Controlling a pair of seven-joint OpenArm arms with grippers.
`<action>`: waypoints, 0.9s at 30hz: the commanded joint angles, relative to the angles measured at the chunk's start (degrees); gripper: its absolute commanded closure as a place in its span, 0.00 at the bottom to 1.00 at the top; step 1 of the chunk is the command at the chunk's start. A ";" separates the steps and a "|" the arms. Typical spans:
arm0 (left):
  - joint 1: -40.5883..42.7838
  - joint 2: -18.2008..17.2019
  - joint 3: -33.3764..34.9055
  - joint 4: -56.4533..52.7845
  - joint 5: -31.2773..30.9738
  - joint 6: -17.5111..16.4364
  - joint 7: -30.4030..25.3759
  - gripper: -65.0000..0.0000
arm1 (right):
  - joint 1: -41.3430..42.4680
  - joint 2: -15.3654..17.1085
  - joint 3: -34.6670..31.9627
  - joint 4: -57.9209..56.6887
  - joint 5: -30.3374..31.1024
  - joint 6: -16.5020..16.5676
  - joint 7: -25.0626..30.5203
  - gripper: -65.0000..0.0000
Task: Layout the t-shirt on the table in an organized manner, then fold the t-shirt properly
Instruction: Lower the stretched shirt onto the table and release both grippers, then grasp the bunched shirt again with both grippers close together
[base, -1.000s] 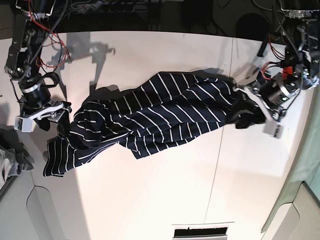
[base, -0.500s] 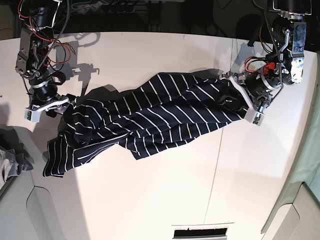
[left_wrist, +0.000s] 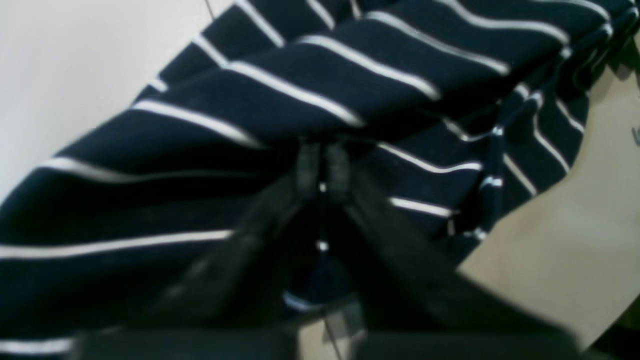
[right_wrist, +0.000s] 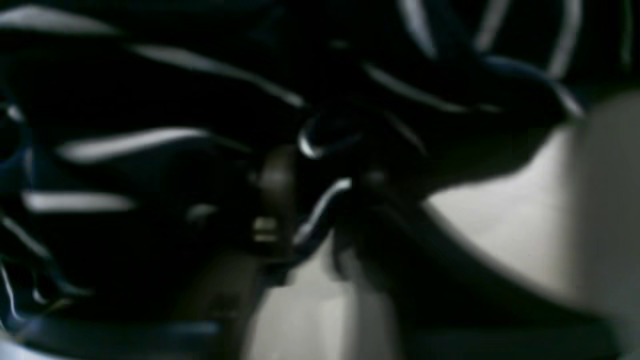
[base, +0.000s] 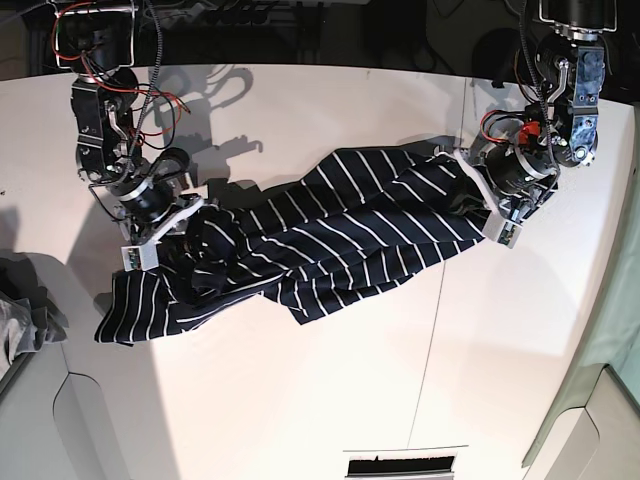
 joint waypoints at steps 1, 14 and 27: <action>-1.25 -0.68 -0.33 0.90 -0.85 -0.22 -1.05 1.00 | 1.25 0.46 0.02 0.66 0.00 0.24 0.87 1.00; -6.58 -5.49 -8.68 17.00 -2.80 2.69 5.53 1.00 | -8.24 2.93 11.93 35.39 14.01 7.28 -9.49 1.00; -8.15 -4.63 -8.50 14.23 -5.92 2.23 5.68 1.00 | -7.26 5.16 15.52 45.88 22.21 6.19 -27.17 0.79</action>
